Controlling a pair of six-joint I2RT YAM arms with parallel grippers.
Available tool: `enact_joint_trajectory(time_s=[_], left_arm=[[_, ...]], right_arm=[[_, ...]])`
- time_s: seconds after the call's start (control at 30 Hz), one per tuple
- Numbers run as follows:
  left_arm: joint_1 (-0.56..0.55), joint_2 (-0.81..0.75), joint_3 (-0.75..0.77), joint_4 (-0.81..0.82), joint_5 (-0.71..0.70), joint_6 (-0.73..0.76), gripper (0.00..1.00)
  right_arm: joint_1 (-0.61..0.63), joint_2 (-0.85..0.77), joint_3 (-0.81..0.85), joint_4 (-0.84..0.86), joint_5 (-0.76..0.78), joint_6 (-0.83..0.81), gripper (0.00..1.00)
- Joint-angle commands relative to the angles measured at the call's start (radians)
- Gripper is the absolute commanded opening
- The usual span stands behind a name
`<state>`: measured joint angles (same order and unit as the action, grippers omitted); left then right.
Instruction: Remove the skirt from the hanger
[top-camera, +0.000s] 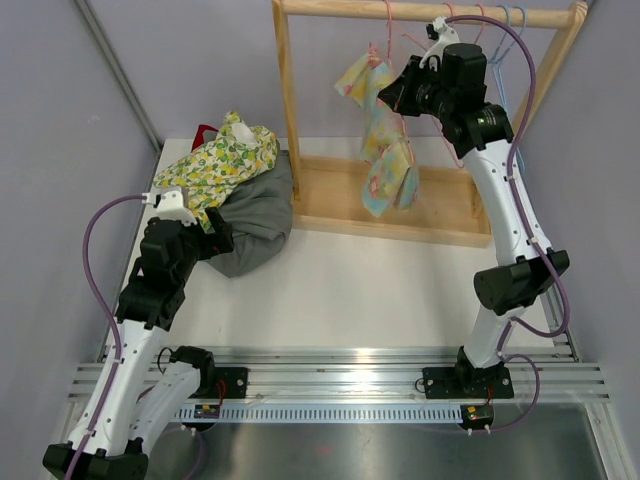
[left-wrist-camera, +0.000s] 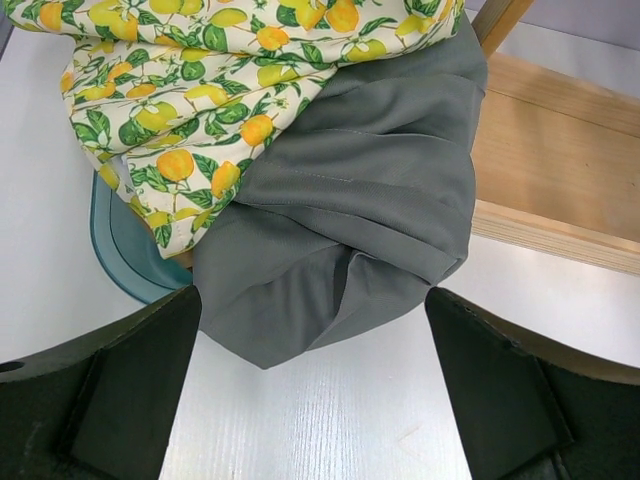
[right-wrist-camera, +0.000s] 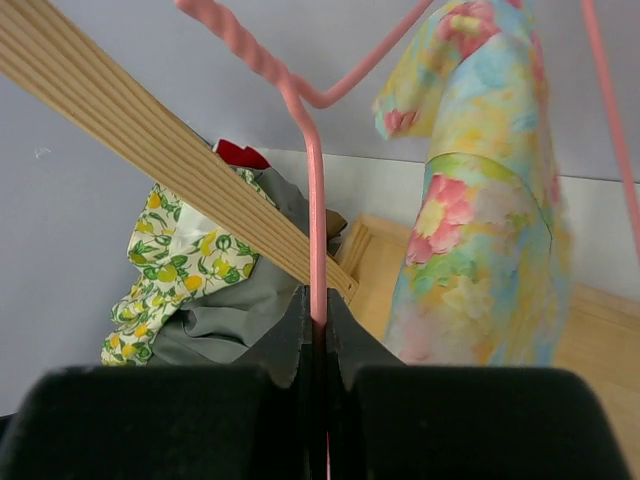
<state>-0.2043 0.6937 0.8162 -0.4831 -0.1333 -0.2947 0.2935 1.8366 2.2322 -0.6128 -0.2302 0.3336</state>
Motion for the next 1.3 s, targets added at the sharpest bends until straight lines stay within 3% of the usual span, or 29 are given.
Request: enact_joint_trajectory(time_s=[0.0,0.17,0.23,0.37,0.5,0.63,0.7,0.87,1.27], left_arm=[[-0.003,-0.010,0.018,0.052,-0.032,0.011,0.99],[-0.009,0.052,0.121,0.070,0.014,-0.003,0.99],[-0.030,0.082,0.214,0.080,0.052,-0.003,0.99],[-0.134,0.171,0.334,0.164,0.118,0.017,0.99],[-0.367,0.295,0.423,0.216,0.127,0.055,0.99],[-0.552,0.388,0.368,0.388,0.214,0.028,0.99],[-0.618,0.417,0.280,0.559,0.304,-0.006,0.99],[-0.687,0.529,0.170,0.912,0.452,-0.152,0.99],[-0.753,0.682,0.267,1.067,0.511,-0.204,0.99]], right_arm=[[-0.001,-0.059,0.041,0.024,-0.009,0.010,0.00],[-0.002,-0.028,0.274,-0.093,-0.035,0.013,0.00],[-0.002,-0.051,0.293,-0.111,-0.044,0.019,0.00],[-0.002,-0.173,0.132,-0.067,-0.063,0.048,0.00],[-0.002,-0.312,-0.057,-0.010,-0.078,0.080,0.00],[-0.002,-0.423,-0.173,0.013,-0.096,0.116,0.00],[-0.001,-0.448,-0.204,0.004,-0.110,0.125,0.00],[-0.001,-0.533,-0.243,-0.030,-0.123,0.137,0.00],[-0.001,-0.609,-0.275,-0.093,-0.123,0.131,0.00]])
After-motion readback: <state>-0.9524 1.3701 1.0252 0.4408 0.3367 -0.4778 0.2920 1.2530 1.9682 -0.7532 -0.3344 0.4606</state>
